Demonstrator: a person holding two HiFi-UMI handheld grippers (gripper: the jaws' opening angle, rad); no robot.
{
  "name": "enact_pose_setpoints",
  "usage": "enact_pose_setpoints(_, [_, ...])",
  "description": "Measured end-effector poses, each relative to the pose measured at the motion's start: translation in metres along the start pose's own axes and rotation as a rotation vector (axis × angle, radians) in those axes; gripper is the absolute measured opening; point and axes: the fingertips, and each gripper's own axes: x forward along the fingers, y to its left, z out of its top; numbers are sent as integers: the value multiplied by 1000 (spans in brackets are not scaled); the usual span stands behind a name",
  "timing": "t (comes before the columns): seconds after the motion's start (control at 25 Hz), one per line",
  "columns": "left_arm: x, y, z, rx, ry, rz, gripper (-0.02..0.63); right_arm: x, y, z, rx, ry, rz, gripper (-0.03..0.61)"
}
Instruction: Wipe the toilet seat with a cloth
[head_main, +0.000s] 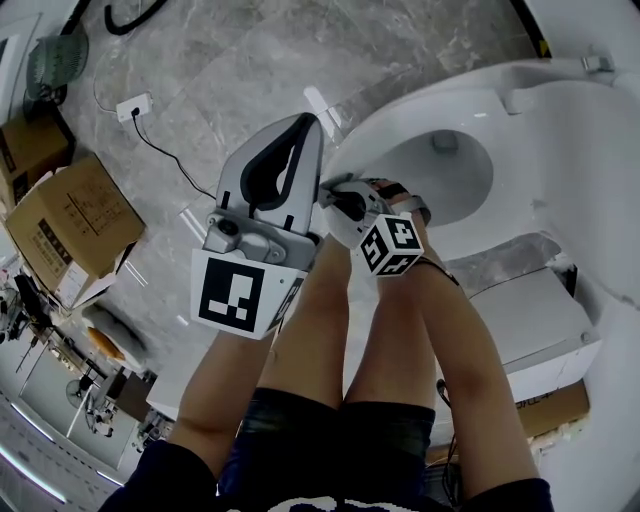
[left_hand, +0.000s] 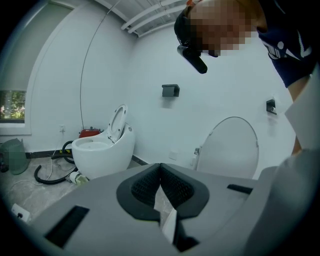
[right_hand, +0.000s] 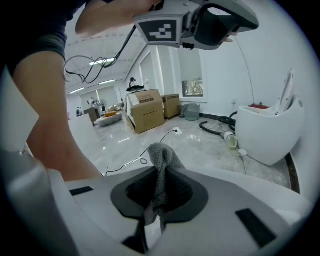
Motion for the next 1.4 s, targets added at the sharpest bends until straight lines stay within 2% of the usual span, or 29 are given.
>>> enact_pose_setpoints(0.08, [2, -2, 1, 4, 2, -5, 18, -12, -26, -7, 63, -25, -79, 55])
enact_pose_setpoints(0.16, [3, -4, 1, 12, 5, -12, 18, -30, -65, -19, 146, -51, -199, 55])
enact_pose_setpoints(0.36, [2, -6, -4, 46, 23, -39, 18, -104, -164, -63, 397, -89, -567, 55])
enact_pose_setpoints(0.48, [-1, -6, -2, 44, 22, -38, 18, -133, -183, -89, 539, -86, -718, 55])
enact_pose_setpoints(0.56, [-1, -8, -1, 46, 24, -42, 18, -132, -180, -92, 573, -77, -738, 55])
enact_pose_setpoints(0.64, [0, -11, 0, 46, 22, -44, 18, -118, -169, -79, 557, -84, -693, 55])
enact_pose_setpoints(0.72, [1, -14, 2, 41, 17, -42, 18, -95, -149, -58, 491, -98, -591, 55])
enact_pose_setpoints(0.92, [2, -17, 1, 59, 29, -62, 18, -24, -69, 0, 201, -88, -220, 57])
enact_pose_setpoints(1.0, [3, -18, 1, 60, 30, -63, 18, -17, -64, 5, 166, -95, -183, 55])
enact_pose_setpoints(1.04, [4, -18, 2, 60, 30, -63, 18, -19, -71, 4, 182, -107, -201, 55])
enact_pose_setpoints(1.12, [4, -18, 2, 61, 30, -62, 18, -34, -100, -4, 253, -135, -295, 55])
enact_pose_setpoints(1.28, [0, -18, 2, 59, 29, -56, 18, -92, -177, -35, 459, -190, -573, 54])
enact_pose_setpoints(1.4, [-2, -17, 3, 56, 26, -49, 18, -142, -220, -69, 549, -189, -767, 54])
